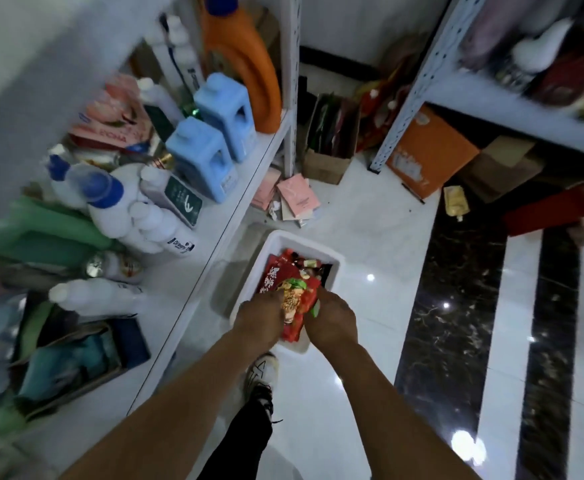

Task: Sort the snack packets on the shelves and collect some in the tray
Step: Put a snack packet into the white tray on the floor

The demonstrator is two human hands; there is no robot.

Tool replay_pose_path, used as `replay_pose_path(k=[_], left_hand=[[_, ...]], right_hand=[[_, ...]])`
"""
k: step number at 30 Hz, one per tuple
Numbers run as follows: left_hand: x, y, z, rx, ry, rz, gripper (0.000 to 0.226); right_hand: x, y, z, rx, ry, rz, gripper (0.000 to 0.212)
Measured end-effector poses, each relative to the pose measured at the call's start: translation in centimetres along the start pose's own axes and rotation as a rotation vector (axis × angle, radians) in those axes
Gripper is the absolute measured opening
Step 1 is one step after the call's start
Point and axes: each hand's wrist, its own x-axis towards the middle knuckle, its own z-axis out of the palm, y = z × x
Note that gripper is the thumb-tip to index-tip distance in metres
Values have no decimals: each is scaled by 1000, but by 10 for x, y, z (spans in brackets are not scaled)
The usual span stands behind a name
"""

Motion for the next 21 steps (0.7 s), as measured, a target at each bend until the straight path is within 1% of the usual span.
replay_pose_path(k=[3,6,10,12,15,17,19,21], left_hand=[[-42,50,-50,131,106,64,51],[-104,101,-107,228,296,165,49],[-209,174,-189,268,503,259,46],[-271,203,-230,241,620,286,44],[-354,224,-282,223,777,258,39],[-406,230,-321,292,880,252,38],[-456,232,-355,321,982,245,42],[-508,228,-385,298,1067,201,46]], right_hand=[[-54,2,-66,-213,48,-152,70],[-131,5,-144,-329,161,-272,68],[-234,-3,-239,-366,367,-421,66],[-290,-16,-286,-370,467,-510,65],[-365,-50,-347,-372,567,-644,64],[-416,-81,-381,-353,625,-737,67],[-462,-110,-402,-324,684,-836,74],[-502,-141,-413,-299,761,-933,70]])
